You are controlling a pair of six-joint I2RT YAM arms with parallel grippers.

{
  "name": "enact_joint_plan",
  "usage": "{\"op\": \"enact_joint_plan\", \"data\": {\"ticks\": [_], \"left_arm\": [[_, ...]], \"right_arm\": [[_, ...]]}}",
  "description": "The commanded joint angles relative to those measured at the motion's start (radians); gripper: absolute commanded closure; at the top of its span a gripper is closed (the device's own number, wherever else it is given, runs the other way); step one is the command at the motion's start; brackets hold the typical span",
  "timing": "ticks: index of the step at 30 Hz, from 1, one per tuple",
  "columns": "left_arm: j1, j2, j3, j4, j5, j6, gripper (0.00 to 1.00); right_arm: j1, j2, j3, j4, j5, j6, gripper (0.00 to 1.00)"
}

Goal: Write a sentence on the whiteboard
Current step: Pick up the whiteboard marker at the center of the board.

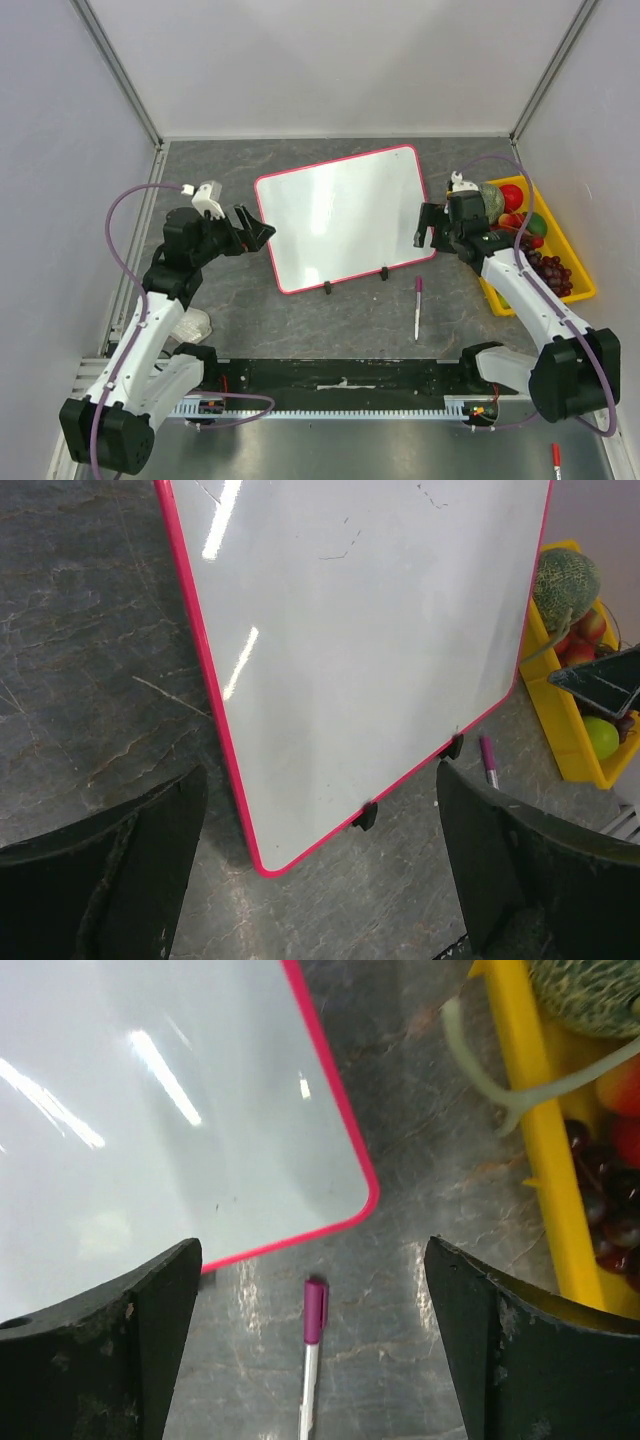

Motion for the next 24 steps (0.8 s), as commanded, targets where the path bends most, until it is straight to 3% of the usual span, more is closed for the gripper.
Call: {"op": "enact_joint_plan", "data": {"ticks": [1, 8, 13, 17, 18, 24], "left_arm": [[0.003, 0.016, 0.004, -0.032, 0.035, 0.000, 0.00], [0.003, 0.071, 0.010, -0.058, 0.074, 0.020, 0.01], [0.003, 0.063, 0.010, -0.064, 0.080, 0.025, 0.02], [0.003, 0.063, 0.014, -0.067, 0.086, 0.038, 0.02], [0.003, 0.066, 0.019, -0.070, 0.088, 0.040, 0.02], [0.003, 0.083, 0.031, -0.080, 0.104, 0.048, 0.02]], "right_arm": [[0.048, -0.003, 0.004, -0.096, -0.030, 0.016, 0.02], [0.212, 0.040, -0.008, -0.213, 0.054, 0.077, 0.02], [0.236, 0.028, -0.077, -0.242, 0.102, 0.136, 0.02], [0.237, 0.037, -0.117, -0.223, 0.084, 0.175, 0.08], [0.237, 0.048, -0.118, -0.220, 0.082, 0.179, 0.15], [0.237, 0.112, -0.144, -0.182, 0.064, 0.183, 0.28]]}}
